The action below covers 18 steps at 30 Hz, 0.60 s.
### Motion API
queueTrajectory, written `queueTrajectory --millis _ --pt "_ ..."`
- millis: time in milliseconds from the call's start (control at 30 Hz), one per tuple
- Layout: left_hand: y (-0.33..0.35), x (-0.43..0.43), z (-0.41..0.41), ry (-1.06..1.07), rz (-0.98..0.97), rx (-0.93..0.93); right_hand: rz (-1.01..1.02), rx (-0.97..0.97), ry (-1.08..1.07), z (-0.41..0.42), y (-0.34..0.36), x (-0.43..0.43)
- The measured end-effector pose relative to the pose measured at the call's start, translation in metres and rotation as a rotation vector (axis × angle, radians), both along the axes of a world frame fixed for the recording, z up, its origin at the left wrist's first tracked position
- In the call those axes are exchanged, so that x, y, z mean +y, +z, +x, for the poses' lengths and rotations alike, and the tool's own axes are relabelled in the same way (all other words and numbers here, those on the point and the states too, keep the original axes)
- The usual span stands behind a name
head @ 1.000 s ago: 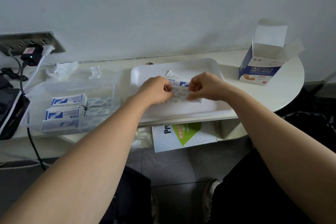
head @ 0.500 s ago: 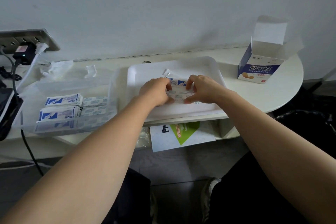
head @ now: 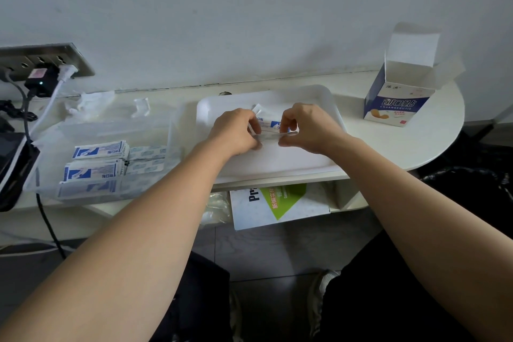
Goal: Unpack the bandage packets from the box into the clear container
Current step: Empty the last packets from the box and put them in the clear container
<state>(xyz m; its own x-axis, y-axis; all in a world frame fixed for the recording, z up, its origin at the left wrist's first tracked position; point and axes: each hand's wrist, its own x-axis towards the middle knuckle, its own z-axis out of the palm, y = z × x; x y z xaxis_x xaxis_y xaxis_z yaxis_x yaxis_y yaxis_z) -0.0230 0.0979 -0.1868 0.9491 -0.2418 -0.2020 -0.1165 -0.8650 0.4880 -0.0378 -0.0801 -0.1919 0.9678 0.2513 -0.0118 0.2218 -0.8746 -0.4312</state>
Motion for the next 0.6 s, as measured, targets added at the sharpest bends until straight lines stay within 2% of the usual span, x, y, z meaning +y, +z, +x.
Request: queueTrajectory --millis 167,367,600 --pt "-0.008 0.006 -0.005 0.018 -0.040 0.072 -0.046 0.113 -0.028 -0.002 -0.008 -0.006" --pt "-0.007 -0.001 -0.004 -0.021 -0.141 0.104 0.099 0.168 -0.022 -0.004 -0.004 -0.004" --pt "-0.005 -0.005 -0.006 -0.043 -0.018 0.049 0.112 0.221 -0.033 -0.002 -0.004 -0.004"
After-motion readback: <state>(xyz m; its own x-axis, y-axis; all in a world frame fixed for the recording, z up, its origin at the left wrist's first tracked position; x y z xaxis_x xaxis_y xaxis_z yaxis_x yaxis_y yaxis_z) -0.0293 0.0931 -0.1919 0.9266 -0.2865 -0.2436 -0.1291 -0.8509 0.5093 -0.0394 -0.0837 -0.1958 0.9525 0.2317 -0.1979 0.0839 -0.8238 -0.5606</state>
